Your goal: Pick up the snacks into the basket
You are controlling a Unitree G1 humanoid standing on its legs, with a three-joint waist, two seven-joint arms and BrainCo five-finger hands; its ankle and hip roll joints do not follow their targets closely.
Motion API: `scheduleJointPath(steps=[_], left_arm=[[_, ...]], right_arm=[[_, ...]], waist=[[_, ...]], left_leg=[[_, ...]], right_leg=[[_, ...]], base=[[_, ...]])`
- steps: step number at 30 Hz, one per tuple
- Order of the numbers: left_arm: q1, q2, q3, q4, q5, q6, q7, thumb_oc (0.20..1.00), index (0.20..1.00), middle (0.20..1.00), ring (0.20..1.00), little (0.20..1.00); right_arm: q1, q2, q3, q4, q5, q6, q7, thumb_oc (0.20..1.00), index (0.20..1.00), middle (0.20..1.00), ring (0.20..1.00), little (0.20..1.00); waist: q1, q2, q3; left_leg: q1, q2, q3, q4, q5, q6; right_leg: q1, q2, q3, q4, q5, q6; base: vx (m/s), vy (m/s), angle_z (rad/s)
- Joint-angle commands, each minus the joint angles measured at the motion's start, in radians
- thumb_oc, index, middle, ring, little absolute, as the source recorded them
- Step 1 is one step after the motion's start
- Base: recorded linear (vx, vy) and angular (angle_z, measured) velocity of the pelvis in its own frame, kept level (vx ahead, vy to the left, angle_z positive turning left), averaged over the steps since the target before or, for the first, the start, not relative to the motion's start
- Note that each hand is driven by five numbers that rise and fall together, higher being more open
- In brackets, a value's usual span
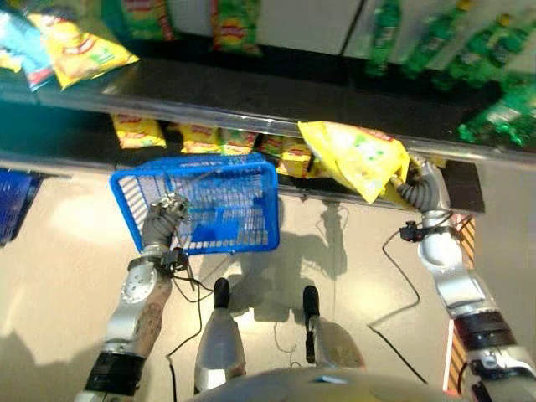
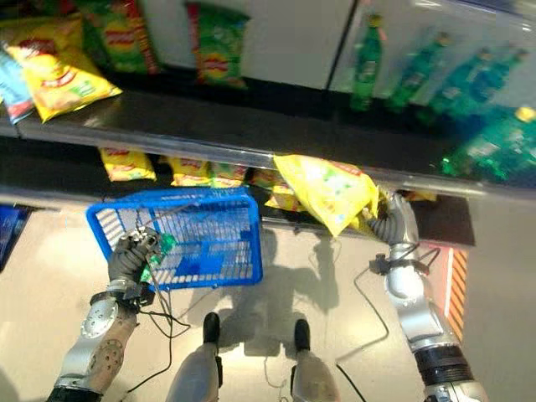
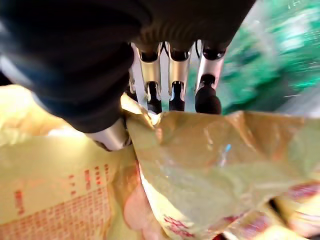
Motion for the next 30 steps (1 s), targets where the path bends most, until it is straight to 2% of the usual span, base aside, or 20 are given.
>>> scheduleJointPath(steps=[1, 2, 3, 4, 5, 6, 7, 8, 9, 10, 11, 12, 14, 15, 16, 18, 20, 23, 24, 30], left_arm=[[-0.084, 0.057, -0.007, -0.14, 0.024, -0.117, -0.069, 0.2, 0.2, 0.2, 0.2, 0.2], [-0.089, 0.049, -0.022, -0.134, 0.02, -0.114, -0.074, 0.2, 0.2, 0.2, 0.2, 0.2], [-0.11, 0.033, -0.067, -0.116, 0.015, -0.108, -0.087, 0.2, 0.2, 0.2, 0.2, 0.2], [-0.112, 0.032, -0.067, -0.116, 0.015, -0.108, -0.087, 0.2, 0.2, 0.2, 0.2, 0.2], [-0.132, 0.029, -0.096, -0.114, 0.012, -0.102, -0.112, 0.2, 0.2, 0.2, 0.2, 0.2], [-0.132, 0.029, -0.095, -0.114, 0.012, -0.102, -0.112, 0.2, 0.2, 0.2, 0.2, 0.2], [-0.131, 0.023, -0.126, -0.119, 0.003, -0.098, -0.138, 0.2, 0.2, 0.2, 0.2, 0.2], [-0.13, 0.022, -0.125, -0.119, 0.003, -0.098, -0.138, 0.2, 0.2, 0.2, 0.2, 0.2], [-0.134, 0.016, -0.151, -0.124, 0.001, -0.096, -0.155, 0.2, 0.2, 0.2, 0.2, 0.2], [-0.133, 0.015, -0.15, -0.123, 0.001, -0.096, -0.155, 0.2, 0.2, 0.2, 0.2, 0.2], [-0.146, 0.012, -0.181, -0.124, -0.007, -0.095, -0.159, 0.2, 0.2, 0.2, 0.2, 0.2], [-0.146, 0.012, -0.181, -0.124, -0.008, -0.095, -0.159, 0.2, 0.2, 0.2, 0.2, 0.2], [-0.186, 0.02, -0.224, -0.121, -0.01, -0.099, -0.161, 0.2, 0.2, 0.2, 0.2, 0.2], [-0.207, 0.026, -0.25, -0.123, -0.012, -0.1, -0.163, 0.2, 0.2, 0.2, 0.2, 0.2], [-0.285, 0.025, -0.316, -0.119, -0.027, -0.097, -0.163, 0.2, 0.2, 0.2, 0.2, 0.2], [-0.305, 0.024, -0.332, -0.118, -0.032, -0.097, -0.166, 0.2, 0.2, 0.2, 0.2, 0.2], [-0.376, 0.003, -0.396, -0.128, -0.053, -0.1, -0.152, 0.2, 0.2, 0.2, 0.2, 0.2], [-0.426, -0.014, -0.442, -0.126, -0.06, -0.103, -0.138, 0.2, 0.2, 0.2, 0.2, 0.2], [-0.466, -0.038, -0.469, -0.121, -0.063, -0.105, -0.123, 0.2, 0.2, 0.2, 0.2, 0.2], [-0.527, -0.083, -0.525, -0.102, -0.073, -0.101, -0.104, 0.2, 0.2, 0.2, 0.2, 0.2]], right_arm=[[-0.014, -0.037, 0.041, -0.045, 0.017, -0.07, 0.028, 0.2, 0.2, 0.2, 0.2, 0.2], [-0.013, -0.046, 0.065, -0.03, 0.012, -0.072, 0.043, 0.2, 0.2, 0.2, 0.2, 0.2], [-0.01, -0.057, 0.096, -0.003, 0.015, -0.07, 0.059, 0.2, 0.2, 0.2, 0.2, 0.2], [-0.012, -0.057, 0.095, -0.002, 0.015, -0.07, 0.058, 0.2, 0.2, 0.2, 0.2, 0.2], [-0.037, -0.081, 0.131, 0.018, -0.002, -0.07, 0.079, 0.2, 0.2, 0.2, 0.2, 0.2], [-0.039, -0.081, 0.132, 0.019, -0.002, -0.07, 0.079, 0.2, 0.2, 0.2, 0.2, 0.2], [-0.053, -0.095, 0.174, 0.028, -0.016, -0.075, 0.103, 0.2, 0.2, 0.2, 0.2, 0.2], [-0.054, -0.095, 0.174, 0.029, -0.016, -0.076, 0.103, 0.2, 0.2, 0.2, 0.2, 0.2], [-0.072, -0.105, 0.226, 0.047, -0.041, -0.078, 0.132, 0.2, 0.2, 0.2, 0.2, 0.2], [-0.074, -0.106, 0.228, 0.049, -0.041, -0.078, 0.132, 0.2, 0.2, 0.2, 0.2, 0.2], [-0.078, -0.103, 0.264, 0.053, -0.038, -0.084, 0.158, 0.2, 0.2, 0.2, 0.2, 0.2], [-0.079, -0.104, 0.264, 0.055, -0.037, -0.085, 0.158, 0.2, 0.2, 0.2, 0.2, 0.2], [-0.14, -0.106, 0.341, 0.093, -0.044, -0.084, 0.184, 0.2, 0.2, 0.2, 0.2, 0.2], [-0.159, -0.107, 0.378, 0.111, -0.032, -0.089, 0.198, 0.2, 0.2, 0.2, 0.2, 0.2], [-0.224, -0.116, 0.466, 0.169, -0.035, -0.083, 0.222, 0.2, 0.2, 0.2, 0.2, 0.2], [-0.254, -0.103, 0.5, 0.206, -0.039, -0.081, 0.231, 0.2, 0.2, 0.2, 0.2, 0.2], [-0.351, -0.071, 0.607, 0.243, -0.05, -0.079, 0.26, 0.2, 0.2, 0.2, 0.2, 0.2], [-0.412, -0.035, 0.662, 0.284, -0.055, -0.073, 0.261, 0.2, 0.2, 0.2, 0.2, 0.2], [-0.453, 0.004, 0.691, 0.326, -0.057, -0.066, 0.252, 0.2, 0.2, 0.2, 0.2, 0.2], [-0.551, 0.064, 0.745, 0.377, -0.072, -0.054, 0.233, 0.2, 0.2, 0.2, 0.2, 0.2]], waist=[[0.0, -0.026, -0.104], [-0.006, -0.019, -0.101], [-0.009, -0.018, -0.085], [-0.008, -0.016, -0.086], [-0.005, -0.026, -0.074], [-0.006, -0.025, -0.075], [-0.007, -0.03, -0.082], [-0.007, -0.029, -0.083], [-0.011, -0.018, -0.097], [-0.011, -0.016, -0.098], [-0.024, 0.0, -0.105], [-0.024, 0.0, -0.106], [-0.024, -0.001, -0.09], [-0.017, -0.006, -0.068], [-0.026, -0.004, -0.029], [-0.024, -0.001, -0.022], [-0.008, 0.002, 0.031], [0.0, 0.007, 0.06], [0.006, 0.016, 0.084], [0.019, 0.038, 0.139]], left_leg=[[-0.032, 0.031, -0.049, -0.037, 0.042, 0.035], [-0.028, 0.04, -0.057, -0.045, 0.053, 0.032], [-0.024, 0.019, -0.092, -0.02, 0.041, 0.039], [-0.028, 0.021, -0.093, -0.018, 0.044, 0.038], [-0.03, -0.064, -0.142, 0.053, -0.021, 0.056], [-0.035, -0.063, -0.143, 0.055, -0.018, 0.056], [-0.026, -0.174, -0.136, 0.123, -0.11, 0.089], [-0.027, -0.174, -0.135, 0.125, -0.112, 0.09], [-0.001, -0.231, -0.114, 0.121, -0.159, 0.123], [0.0, -0.231, -0.112, 0.121, -0.162, 0.124], [0.011, -0.216, -0.071, 0.078, -0.148, 0.131], [0.012, -0.215, -0.071, 0.074, -0.146, 0.131], [-0.019, -0.205, -0.094, 0.07, -0.125, 0.121], [-0.041, -0.213, -0.12, 0.081, -0.119, 0.118], [-0.092, -0.197, -0.083, 0.089, -0.099, 0.107], [-0.112, -0.2, -0.095, 0.096, -0.092, 0.104], [-0.177, -0.22, -0.131, 0.127, -0.088, 0.107], [-0.22, -0.23, -0.141, 0.155, -0.086, 0.108], [-0.251, -0.235, -0.145, 0.17, -0.085, 0.11], [-0.311, -0.255, -0.158, 0.202, -0.079, 0.111]], right_leg=[[-0.053, 0.044, 0.037, 0.191, -0.179, -0.001], [-0.052, 0.058, 0.021, 0.196, -0.18, -0.008], [-0.043, 0.063, 0.013, 0.2, -0.175, -0.019], [-0.045, 0.065, 0.013, 0.196, -0.169, -0.019], [-0.035, 0.061, 0.008, 0.174, -0.153, -0.029], [-0.037, 0.062, 0.007, 0.17, -0.148, -0.029], [-0.041, 0.063, 0.013, 0.136, -0.122, -0.035], [-0.04, 0.063, 0.014, 0.135, -0.122, -0.034], [-0.049, 0.075, 0.024, 0.104, -0.109, -0.034], [-0.048, 0.076, 0.026, 0.103, -0.109, -0.034], [-0.059, 0.089, 0.013, 0.089, -0.103, -0.029], [-0.06, 0.089, 0.014, 0.088, -0.101, -0.029], [-0.099, 0.094, 0.007, 0.108, -0.104, -0.029], [-0.122, 0.098, 0.006, 0.125, -0.105, -0.032], [-0.156, 0.084, -0.025, 0.145, -0.107, -0.036], [-0.174, 0.082, -0.038, 0.153, -0.108, -0.038], [-0.24, 0.082, -0.037, 0.196, -0.101, -0.043], [-0.282, 0.077, -0.045, 0.225, -0.097, -0.044], [-0.316, 0.074, -0.043, 0.245, -0.097, -0.045], [-0.38, 0.066, -0.041, 0.292, -0.103, -0.047]], base=[[-0.07, -0.381, 0.05], [-0.05, -0.319, -0.12], [-0.06, -0.317, -0.01], [-0.13, -0.343, 0.1], [-0.11, -0.164, 0.14], [-0.19, -0.284, 0.07], [-0.1, -0.115, -0.01], [-0.13, -0.16, 0.08], [-0.03, -0.037, -0.09], [-0.08, -0.033, -0.16], [-0.03, 0.01, -0.21], [-0.12, -0.008, 0.01], [-0.13, -0.026, 0.03], [-0.25, -0.042, 0.01], [-0.27, -0.036, 0.15], [-0.14, -0.003, 0.58], [-0.16, 0.005, 0.34], [-0.1, 0.024, 0.15], [-0.08, 0.043, 0.15], [-0.06, 0.036, 0.13]])
